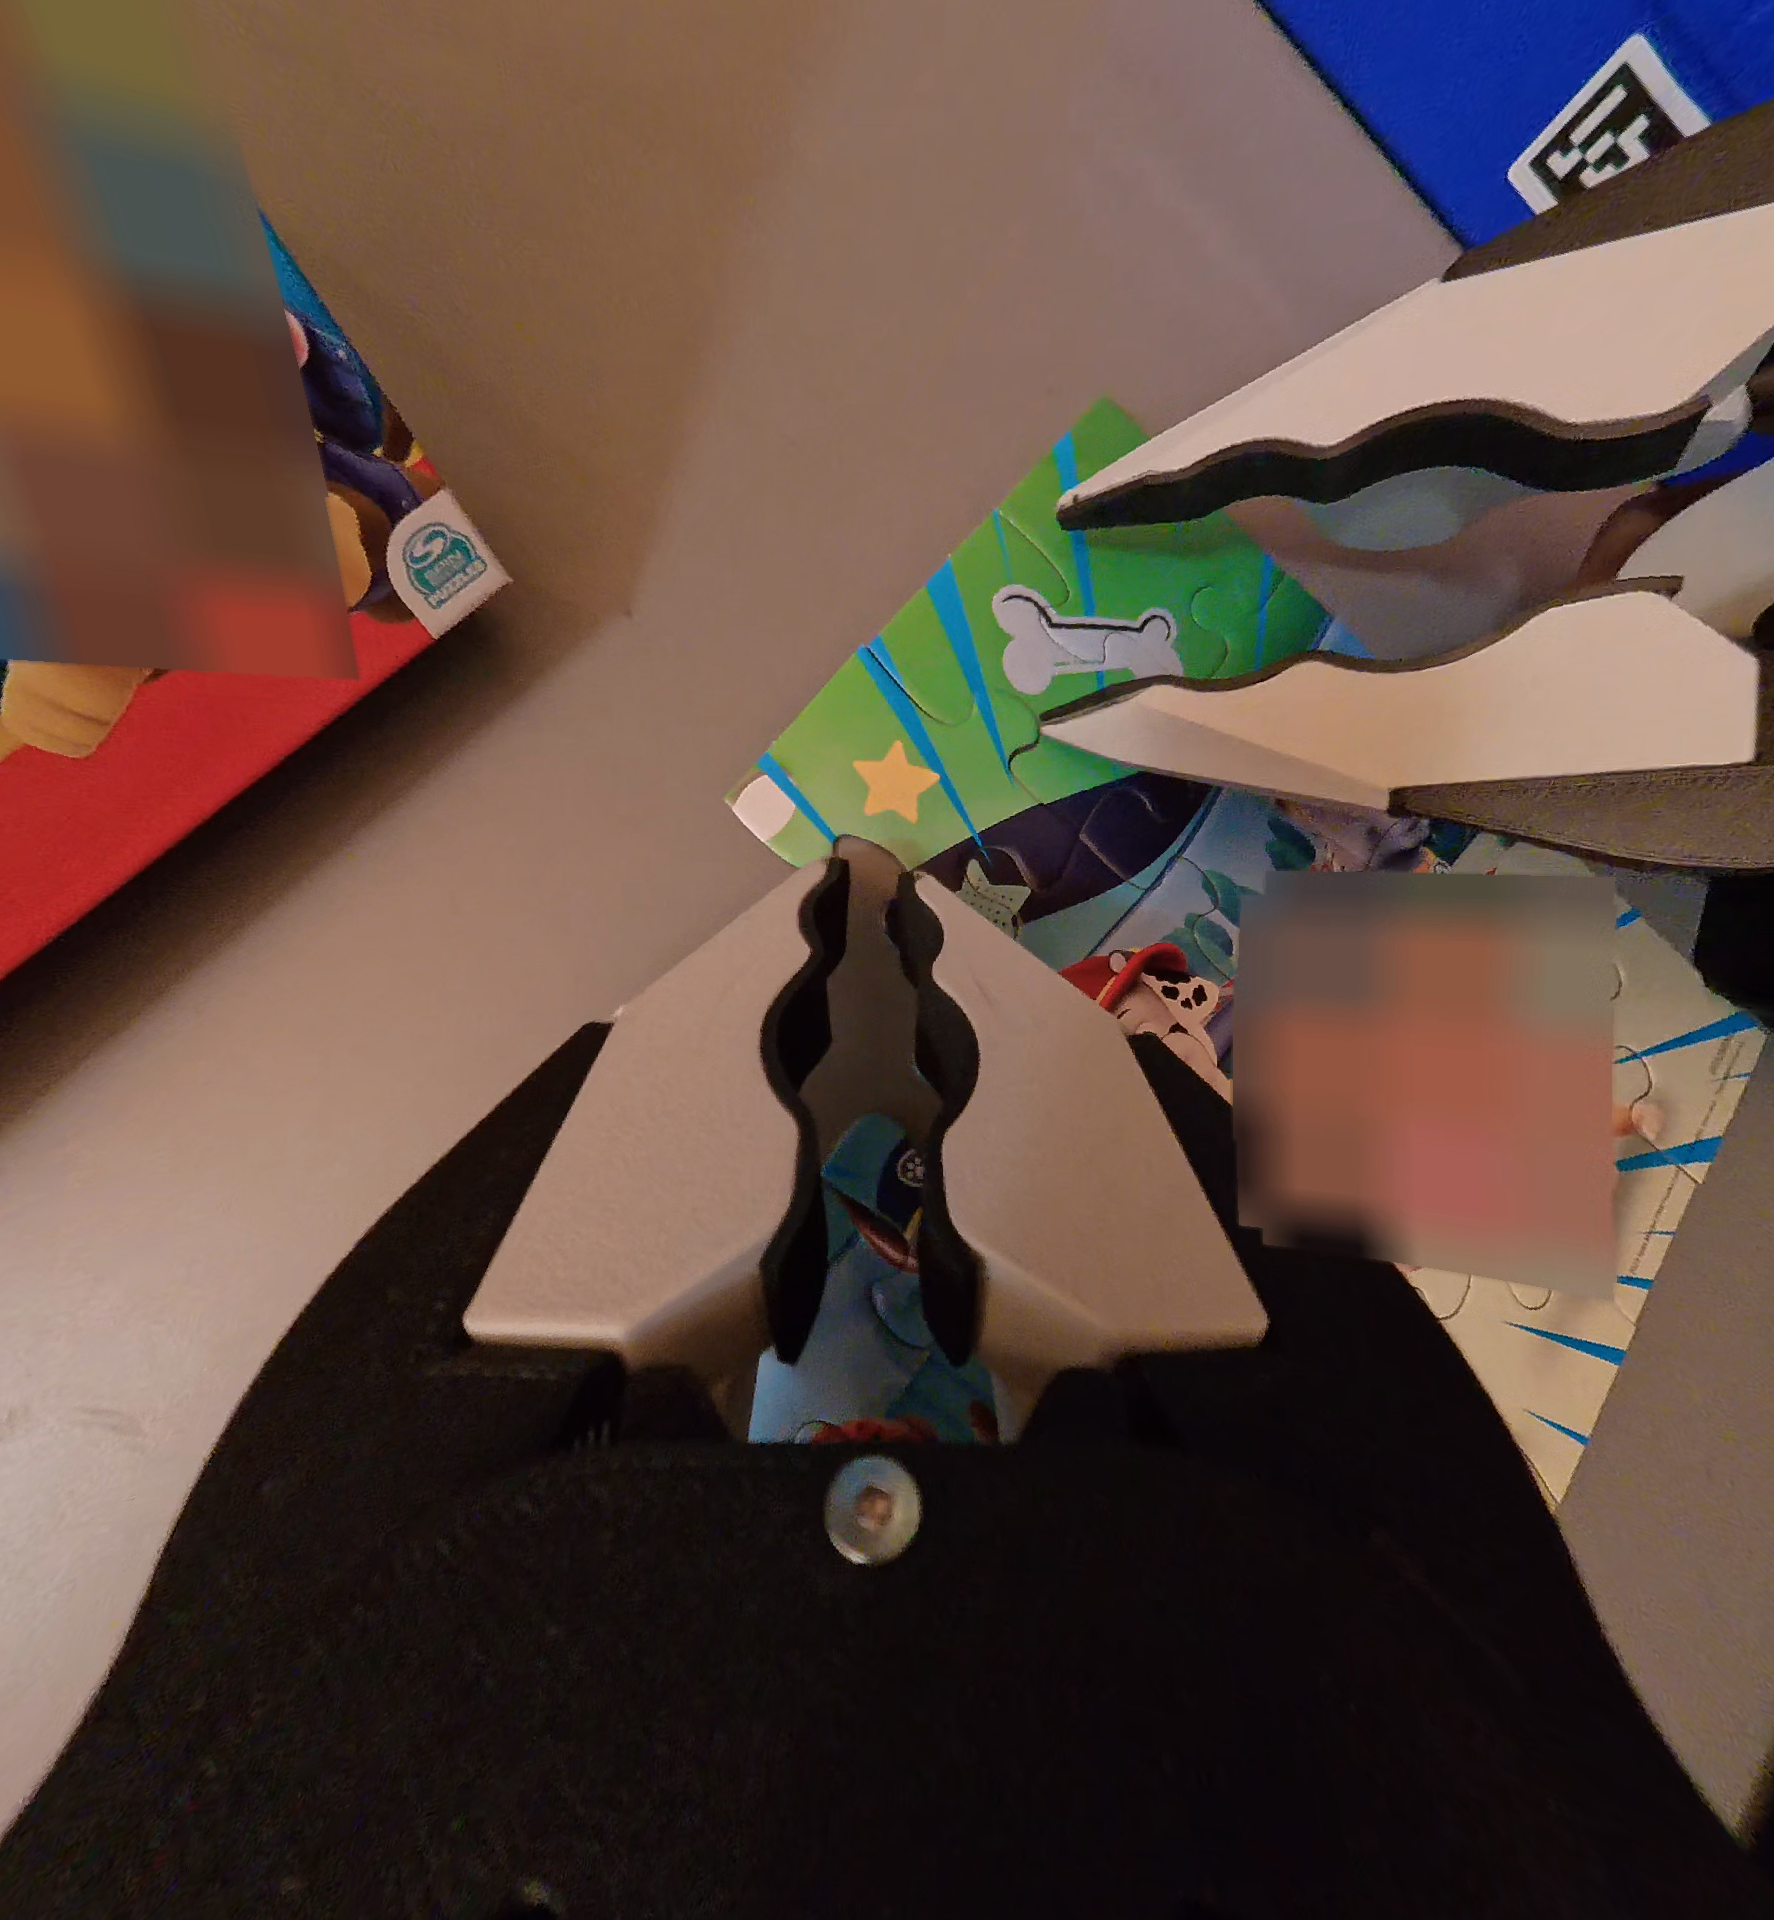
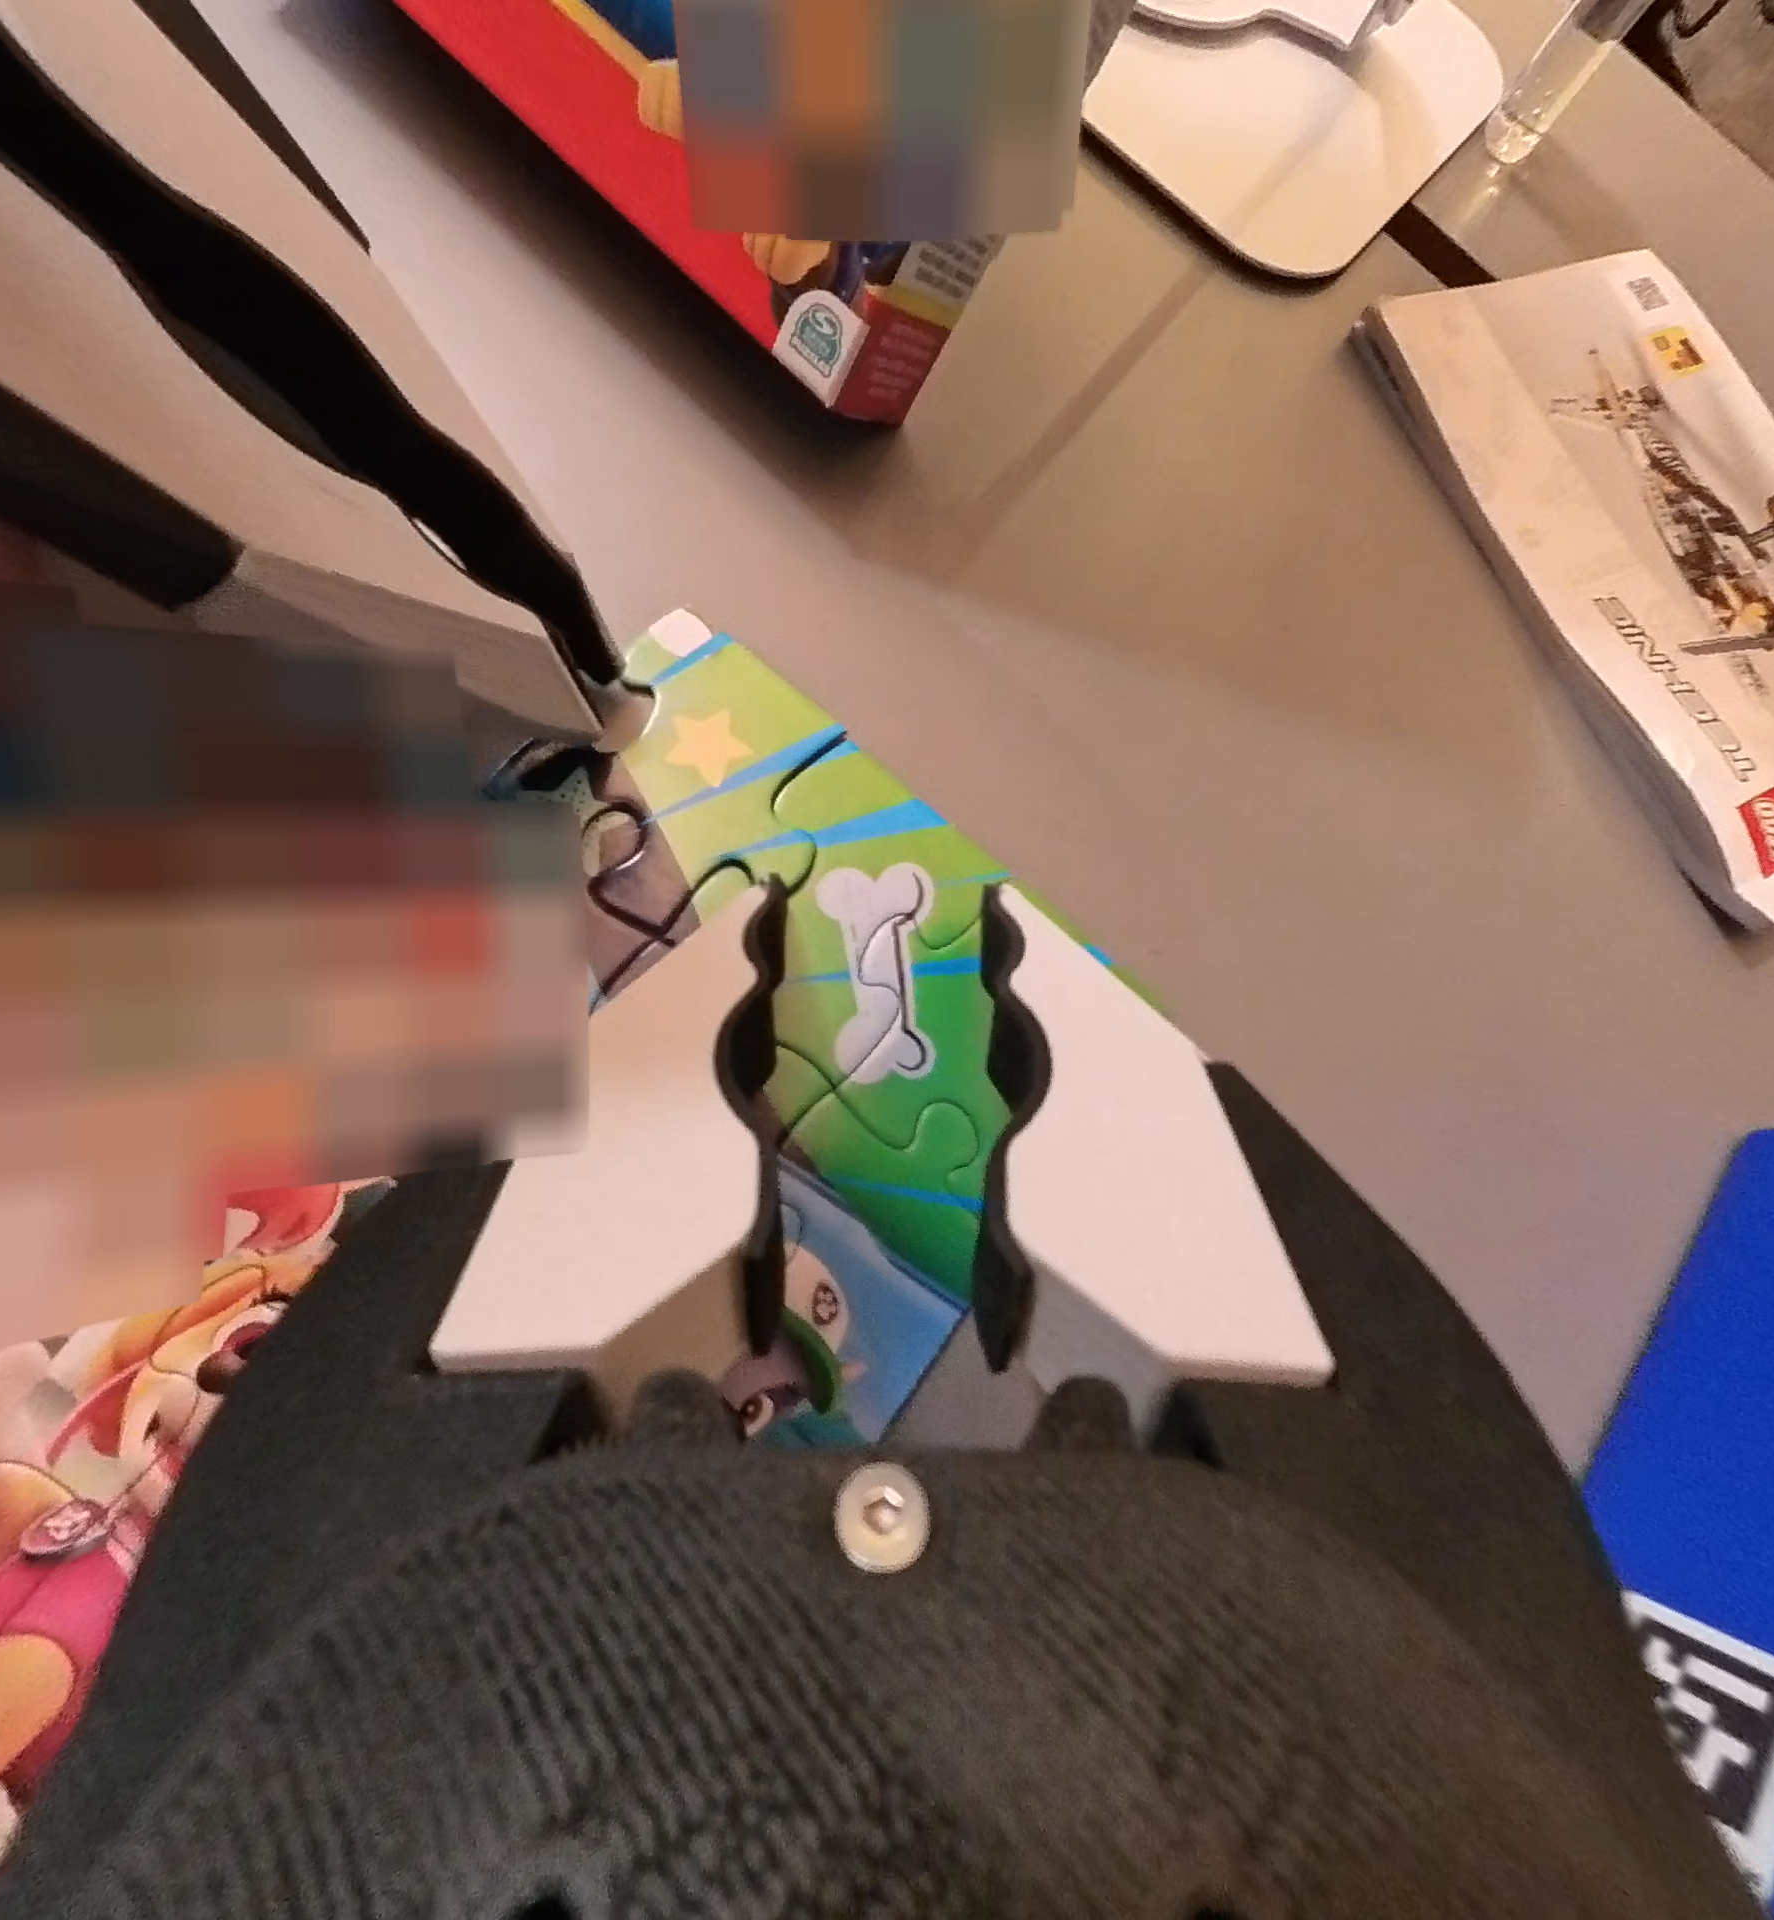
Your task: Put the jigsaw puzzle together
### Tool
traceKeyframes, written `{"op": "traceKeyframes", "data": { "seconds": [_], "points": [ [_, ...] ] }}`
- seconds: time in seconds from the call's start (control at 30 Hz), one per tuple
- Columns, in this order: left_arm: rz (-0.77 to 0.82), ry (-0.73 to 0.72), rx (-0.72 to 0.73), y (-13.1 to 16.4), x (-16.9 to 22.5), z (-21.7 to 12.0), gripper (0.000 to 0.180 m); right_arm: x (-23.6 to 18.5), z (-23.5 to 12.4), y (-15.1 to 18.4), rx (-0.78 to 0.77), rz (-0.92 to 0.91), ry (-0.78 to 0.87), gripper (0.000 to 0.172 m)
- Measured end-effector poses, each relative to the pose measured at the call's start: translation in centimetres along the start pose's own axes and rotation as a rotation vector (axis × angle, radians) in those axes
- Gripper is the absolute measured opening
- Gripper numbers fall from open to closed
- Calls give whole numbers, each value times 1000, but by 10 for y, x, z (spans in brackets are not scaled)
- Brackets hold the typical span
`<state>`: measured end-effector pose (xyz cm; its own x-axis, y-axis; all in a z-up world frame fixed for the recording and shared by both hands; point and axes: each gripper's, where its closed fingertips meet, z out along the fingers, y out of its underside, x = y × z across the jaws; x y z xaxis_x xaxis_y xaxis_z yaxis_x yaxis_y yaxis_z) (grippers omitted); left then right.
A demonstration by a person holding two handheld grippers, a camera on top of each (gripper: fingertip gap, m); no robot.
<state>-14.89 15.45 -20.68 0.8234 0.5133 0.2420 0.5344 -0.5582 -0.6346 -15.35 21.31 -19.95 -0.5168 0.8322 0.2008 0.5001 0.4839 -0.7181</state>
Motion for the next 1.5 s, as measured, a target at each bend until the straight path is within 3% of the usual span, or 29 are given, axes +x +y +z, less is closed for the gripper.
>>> {"op": "traceKeyframes", "data": {
  "seconds": [0.1, 0.27, 0.4, 0.63, 0.8, 1.2, 1.33, 1.5],
  "points": [
    [-6, 2, 3, -1, -2, 1, 9, -2, -3, -10, 46, 24, -27, 35],
    [1, 7, -2, 0, 0, 3, 9, -10, 3, -18, 64, 120, -142, 0],
    [11, 2, -9, 0, 1, 2, 9, -19, 10, -6, -2, 156, -217, 0],
    [48, 30, 71, -16, 11, -5, 7, -17, 7, -7, 11, 131, -196, 0],
    [68, 20, -15, -2, 12, 7, 10, -21, 10, -5, 7, 136, -216, 0],
    [56, 17, -5, -2, 9, 8, 6, -34, 9, -9, 20, 129, -275, 0],
    [69, 9, -4, -2, 8, 8, 6, -26, 10, -7, 20, 126, -215, 1],
    [58, 29, -8, 1, 8, 8, 4, -56, 3, -8, 37, 99, -379, 0]
  ]
}}
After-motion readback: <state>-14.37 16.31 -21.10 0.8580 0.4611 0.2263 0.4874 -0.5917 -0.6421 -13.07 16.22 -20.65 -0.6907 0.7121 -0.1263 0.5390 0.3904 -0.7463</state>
